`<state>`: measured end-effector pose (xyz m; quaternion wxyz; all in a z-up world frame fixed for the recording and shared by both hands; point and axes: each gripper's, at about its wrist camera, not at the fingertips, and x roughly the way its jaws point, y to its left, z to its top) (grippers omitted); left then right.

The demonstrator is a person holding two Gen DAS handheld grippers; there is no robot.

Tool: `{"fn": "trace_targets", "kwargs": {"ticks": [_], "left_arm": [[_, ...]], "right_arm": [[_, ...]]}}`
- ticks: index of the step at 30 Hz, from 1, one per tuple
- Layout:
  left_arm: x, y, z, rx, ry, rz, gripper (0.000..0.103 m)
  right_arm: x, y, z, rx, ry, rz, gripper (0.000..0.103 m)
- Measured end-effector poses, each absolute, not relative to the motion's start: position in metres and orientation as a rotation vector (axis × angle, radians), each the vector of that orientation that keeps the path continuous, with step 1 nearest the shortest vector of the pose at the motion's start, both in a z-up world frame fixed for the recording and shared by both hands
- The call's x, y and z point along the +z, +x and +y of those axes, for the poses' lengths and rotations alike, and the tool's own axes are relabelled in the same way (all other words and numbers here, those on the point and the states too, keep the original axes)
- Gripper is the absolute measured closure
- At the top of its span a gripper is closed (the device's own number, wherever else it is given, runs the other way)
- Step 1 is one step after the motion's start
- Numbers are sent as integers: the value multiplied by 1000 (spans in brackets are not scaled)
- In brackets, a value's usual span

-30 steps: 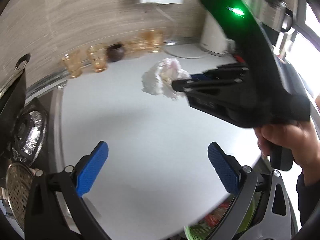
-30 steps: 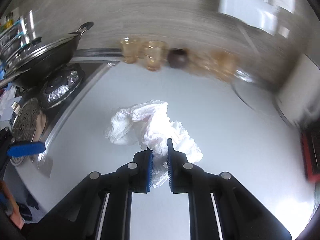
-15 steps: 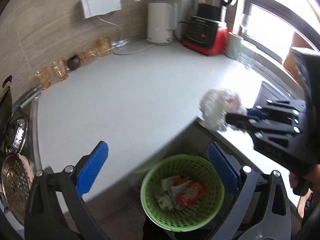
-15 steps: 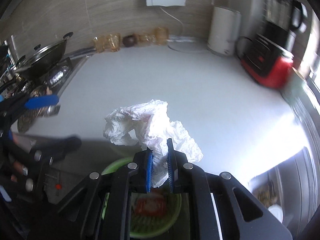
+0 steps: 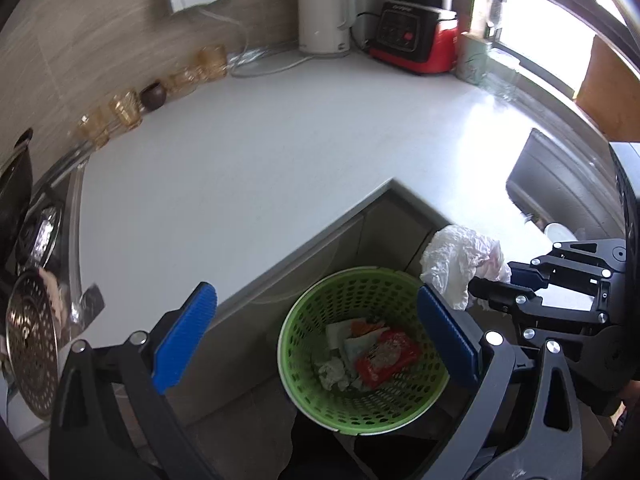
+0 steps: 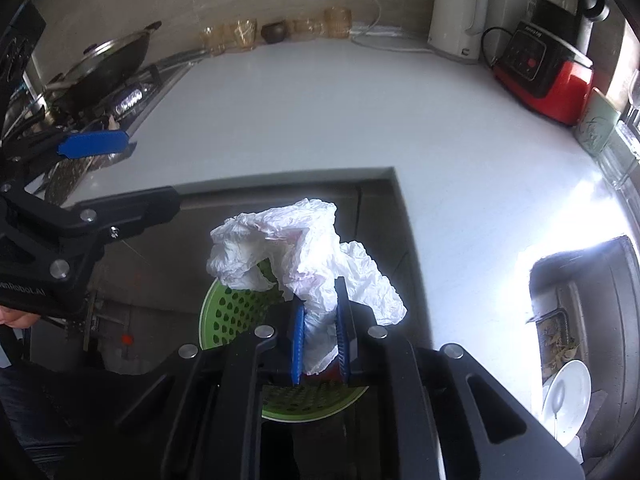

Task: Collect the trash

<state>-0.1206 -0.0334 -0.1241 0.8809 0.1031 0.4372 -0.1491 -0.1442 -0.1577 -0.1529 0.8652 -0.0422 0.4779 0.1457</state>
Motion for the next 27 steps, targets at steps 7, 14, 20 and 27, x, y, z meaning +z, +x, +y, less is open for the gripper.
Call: {"fn": "trace_targets", "kwargs": {"ticks": [7, 14, 20, 27], "left_arm": [[-163, -111, -14, -231, 239, 1003, 8], [-185, -100, 0, -213, 234, 1073, 8], [-176, -89, 2, -219, 226, 1059, 8], [-147, -70, -3, -217, 215, 994, 8]], "right_arm": [[-201, -128, -141, 328, -85, 1119, 42], [-218, -125, -130, 332, -88, 1163, 26], [-199, -117, -138, 280, -72, 1114, 15], [-155, -95, -163, 148, -41, 1007, 7]]}}
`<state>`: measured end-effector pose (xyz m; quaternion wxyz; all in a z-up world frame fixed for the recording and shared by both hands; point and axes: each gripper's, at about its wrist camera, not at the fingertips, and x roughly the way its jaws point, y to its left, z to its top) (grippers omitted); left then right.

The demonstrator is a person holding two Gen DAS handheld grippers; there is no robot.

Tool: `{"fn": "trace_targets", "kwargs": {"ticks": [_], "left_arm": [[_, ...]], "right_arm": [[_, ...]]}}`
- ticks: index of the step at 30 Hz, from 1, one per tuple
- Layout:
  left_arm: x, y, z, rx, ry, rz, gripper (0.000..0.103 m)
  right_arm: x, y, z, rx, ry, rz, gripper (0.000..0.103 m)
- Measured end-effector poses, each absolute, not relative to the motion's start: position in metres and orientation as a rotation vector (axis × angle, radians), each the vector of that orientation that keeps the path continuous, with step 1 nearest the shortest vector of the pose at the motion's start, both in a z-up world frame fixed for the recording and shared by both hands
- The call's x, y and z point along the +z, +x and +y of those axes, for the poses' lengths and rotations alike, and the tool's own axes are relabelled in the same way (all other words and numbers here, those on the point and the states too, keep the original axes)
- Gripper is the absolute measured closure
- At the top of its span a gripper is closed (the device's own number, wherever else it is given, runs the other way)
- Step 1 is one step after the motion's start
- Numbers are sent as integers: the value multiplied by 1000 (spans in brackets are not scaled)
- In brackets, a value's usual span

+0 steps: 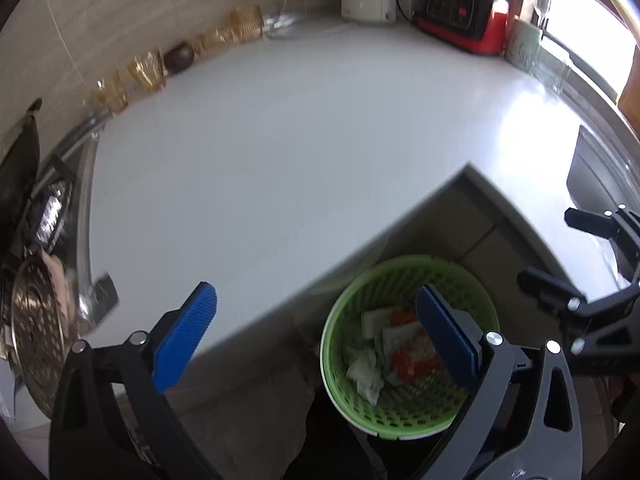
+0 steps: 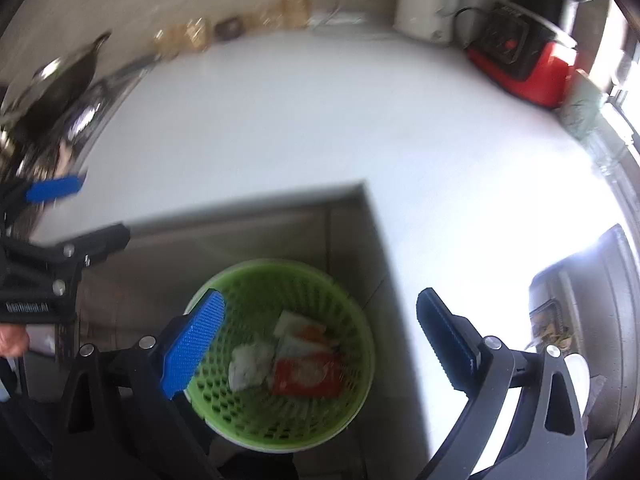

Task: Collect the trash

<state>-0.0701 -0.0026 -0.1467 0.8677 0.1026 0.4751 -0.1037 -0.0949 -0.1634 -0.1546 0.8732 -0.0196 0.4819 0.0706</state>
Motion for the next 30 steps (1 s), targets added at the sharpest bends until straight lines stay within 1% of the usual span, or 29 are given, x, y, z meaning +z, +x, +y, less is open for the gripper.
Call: {"fn": "trace_targets", "kwargs": {"ticks": [2, 3, 11, 16, 19, 23, 30], "left_arm": [[-134, -63, -4, -208, 212, 961, 8], [-128, -61, -5, -203, 210, 947, 8], [-51, -43, -8, -179, 172, 770, 8], [1, -46, -6, -158, 136, 658, 8], [23, -52, -5, -143, 114, 599, 8], [34, -60, -6, -122, 110, 565, 8], [27, -67, -9, -99, 99, 578, 8]], "right_arm": [[-137, -87, -172, 113, -26, 970, 5], [-130, -83, -175, 98, -21, 952, 2], [-48, -63, -186, 51, 11, 749, 2], [5, -61, -188, 61, 26, 627, 2], [27, -69, -190, 76, 41, 563, 2], [43, -75, -188, 95, 38, 518, 2], [44, -83, -189, 114, 38, 519, 2]]}}
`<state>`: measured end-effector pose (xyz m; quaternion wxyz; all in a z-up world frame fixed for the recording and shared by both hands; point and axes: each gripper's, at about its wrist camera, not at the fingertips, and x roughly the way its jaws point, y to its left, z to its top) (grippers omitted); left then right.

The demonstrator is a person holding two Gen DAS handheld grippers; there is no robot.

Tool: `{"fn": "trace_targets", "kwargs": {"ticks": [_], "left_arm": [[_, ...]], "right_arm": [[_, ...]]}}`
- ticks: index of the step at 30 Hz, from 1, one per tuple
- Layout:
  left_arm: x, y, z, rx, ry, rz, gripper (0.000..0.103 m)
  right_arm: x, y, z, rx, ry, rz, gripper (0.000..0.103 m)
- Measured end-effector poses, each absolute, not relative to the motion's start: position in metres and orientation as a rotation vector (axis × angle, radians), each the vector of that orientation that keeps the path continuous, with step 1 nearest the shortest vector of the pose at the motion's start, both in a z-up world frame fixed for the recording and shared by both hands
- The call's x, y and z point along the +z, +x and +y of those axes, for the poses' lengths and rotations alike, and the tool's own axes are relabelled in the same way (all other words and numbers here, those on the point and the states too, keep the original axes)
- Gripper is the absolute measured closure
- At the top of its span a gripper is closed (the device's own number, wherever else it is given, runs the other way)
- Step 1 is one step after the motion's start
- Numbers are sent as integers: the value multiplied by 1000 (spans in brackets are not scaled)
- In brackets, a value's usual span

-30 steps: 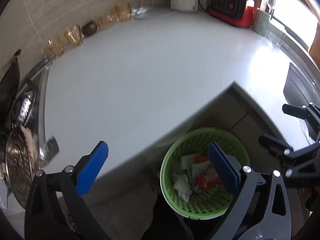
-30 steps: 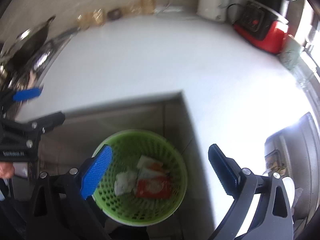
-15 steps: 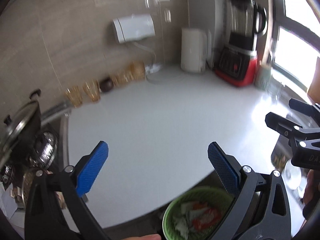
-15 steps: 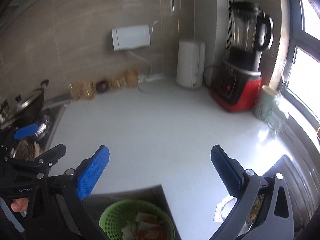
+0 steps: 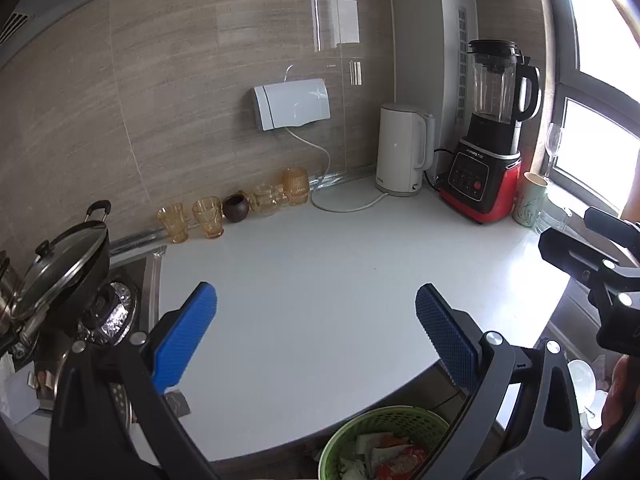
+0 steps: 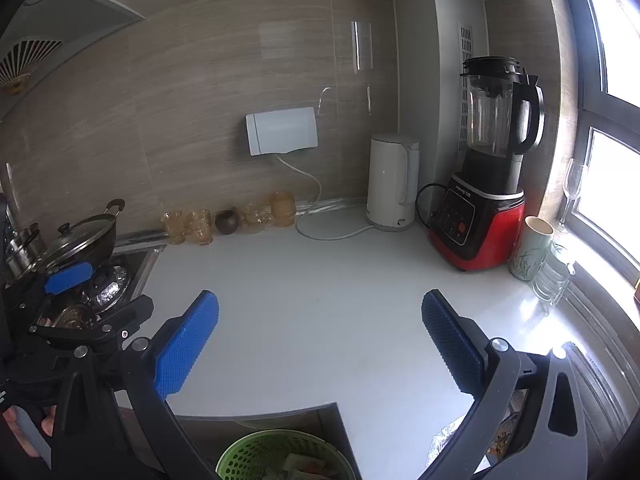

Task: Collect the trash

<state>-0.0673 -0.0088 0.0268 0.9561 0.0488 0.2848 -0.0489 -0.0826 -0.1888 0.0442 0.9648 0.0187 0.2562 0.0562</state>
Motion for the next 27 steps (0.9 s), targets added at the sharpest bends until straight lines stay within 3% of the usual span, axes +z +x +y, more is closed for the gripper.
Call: {"fn": "trace_targets", "kwargs": {"ticks": [27], "left_arm": [[91, -96, -29, -43, 56, 420, 8]], "right_arm": [[104, -139, -205, 76, -45, 308, 2]]}}
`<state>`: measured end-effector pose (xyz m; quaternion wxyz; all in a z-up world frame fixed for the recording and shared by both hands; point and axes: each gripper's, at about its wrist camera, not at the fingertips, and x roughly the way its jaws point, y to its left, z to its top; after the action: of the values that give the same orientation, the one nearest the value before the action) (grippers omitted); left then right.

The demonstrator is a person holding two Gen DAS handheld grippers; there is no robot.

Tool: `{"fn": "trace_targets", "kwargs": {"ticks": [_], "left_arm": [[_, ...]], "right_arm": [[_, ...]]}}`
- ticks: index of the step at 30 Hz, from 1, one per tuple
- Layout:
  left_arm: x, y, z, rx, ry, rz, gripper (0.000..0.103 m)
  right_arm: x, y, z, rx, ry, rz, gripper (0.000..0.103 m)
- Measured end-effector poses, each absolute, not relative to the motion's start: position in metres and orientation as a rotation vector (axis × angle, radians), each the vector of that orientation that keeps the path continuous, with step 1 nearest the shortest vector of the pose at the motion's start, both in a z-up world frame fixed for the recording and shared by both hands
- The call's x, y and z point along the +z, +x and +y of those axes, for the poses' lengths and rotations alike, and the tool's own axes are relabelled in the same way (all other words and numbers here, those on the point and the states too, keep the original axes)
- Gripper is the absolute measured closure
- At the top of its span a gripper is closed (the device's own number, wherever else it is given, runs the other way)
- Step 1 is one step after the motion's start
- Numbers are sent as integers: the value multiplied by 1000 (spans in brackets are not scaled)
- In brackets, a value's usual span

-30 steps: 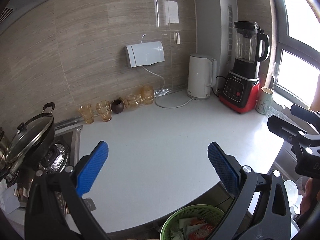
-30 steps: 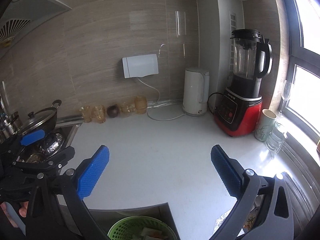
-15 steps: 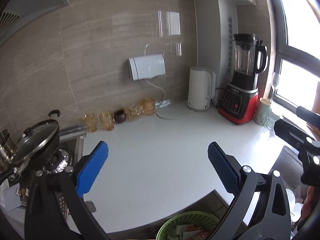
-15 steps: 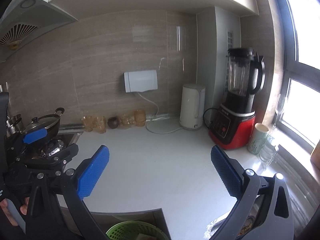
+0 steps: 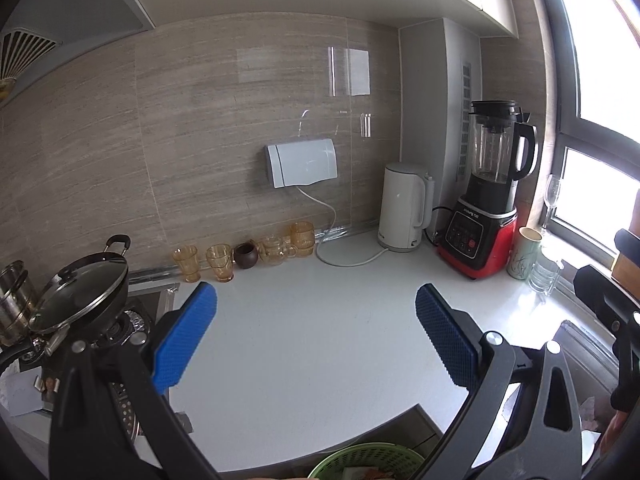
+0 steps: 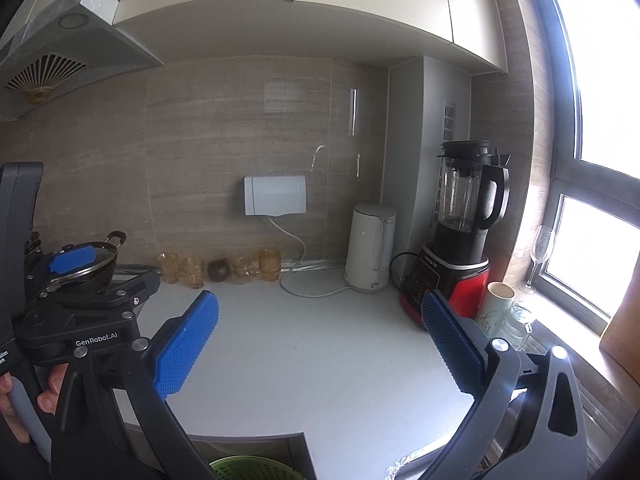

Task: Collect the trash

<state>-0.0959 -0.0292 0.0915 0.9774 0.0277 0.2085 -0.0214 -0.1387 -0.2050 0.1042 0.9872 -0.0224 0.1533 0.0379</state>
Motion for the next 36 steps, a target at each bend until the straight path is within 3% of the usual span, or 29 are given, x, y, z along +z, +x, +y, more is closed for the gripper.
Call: {"fn": "trace_targets", "kwargs": {"ticks": [36], "left_arm": [[89, -99, -32, -40, 61, 433, 8]], "right_arm": [[101, -142, -195, 70, -38, 319, 2]]}}
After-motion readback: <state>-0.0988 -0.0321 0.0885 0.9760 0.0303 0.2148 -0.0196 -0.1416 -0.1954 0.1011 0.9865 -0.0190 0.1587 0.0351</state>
